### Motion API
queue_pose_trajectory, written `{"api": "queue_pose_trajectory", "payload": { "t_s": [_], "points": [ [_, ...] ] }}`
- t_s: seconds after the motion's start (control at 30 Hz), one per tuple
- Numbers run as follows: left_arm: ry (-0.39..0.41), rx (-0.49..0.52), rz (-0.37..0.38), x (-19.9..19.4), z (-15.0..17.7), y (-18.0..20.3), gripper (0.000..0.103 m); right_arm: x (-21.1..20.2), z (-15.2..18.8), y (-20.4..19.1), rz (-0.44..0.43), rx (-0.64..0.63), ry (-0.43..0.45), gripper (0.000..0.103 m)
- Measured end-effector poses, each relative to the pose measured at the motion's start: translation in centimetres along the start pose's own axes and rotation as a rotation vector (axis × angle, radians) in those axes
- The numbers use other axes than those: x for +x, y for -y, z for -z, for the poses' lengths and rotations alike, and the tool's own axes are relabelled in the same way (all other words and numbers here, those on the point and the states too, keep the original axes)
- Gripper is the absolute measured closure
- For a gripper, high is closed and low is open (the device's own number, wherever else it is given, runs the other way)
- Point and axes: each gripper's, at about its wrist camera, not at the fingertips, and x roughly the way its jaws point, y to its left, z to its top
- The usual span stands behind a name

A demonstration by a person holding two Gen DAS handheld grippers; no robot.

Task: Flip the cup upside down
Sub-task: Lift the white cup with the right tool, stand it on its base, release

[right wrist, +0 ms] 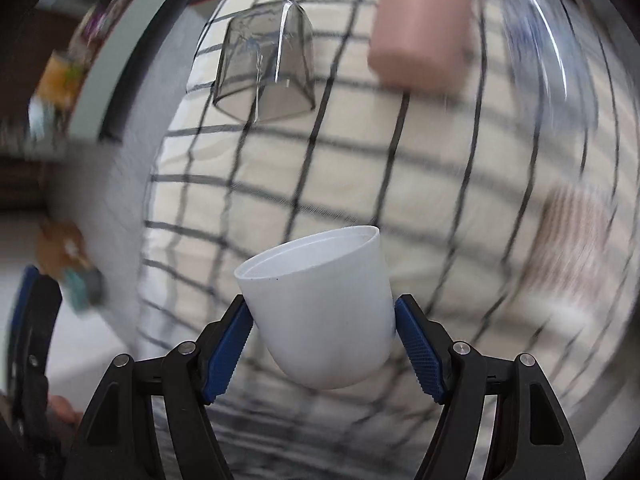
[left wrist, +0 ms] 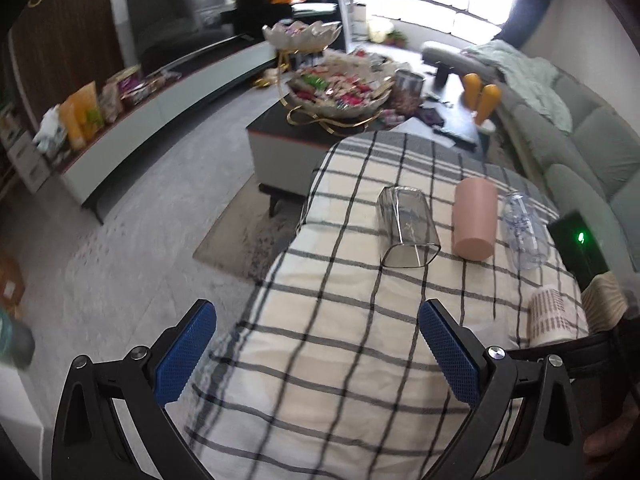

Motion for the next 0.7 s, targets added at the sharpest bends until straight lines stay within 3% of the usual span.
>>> {"api": "queue_pose_trajectory", "payload": {
  "t_s": [0.1,0.27,0.47,0.7],
  "points": [
    [0.035,0.056,0.047,-0.9,-0.1,-1.2,0.000,0.9,2.2,0.0,-0.096,0.152,0.015,0.030],
    [0.049,0.150,0.130,-0.6,-1.0,-1.9,0.000,2.6,4.3,0.0,-0.164,0.327,0.040,0.030],
    [0.005,0.214,0.208,1.2,-1.4,-1.7,0.000,5.5,6.1,0.1,-0.183,0.406,0.043,0.030],
    [-0.016,0.202,0.196,2.4,-0.9,-2.0,0.000,6.7,5.4,0.4,-0.219,0.439,0.040,0.030]
  ]
}}
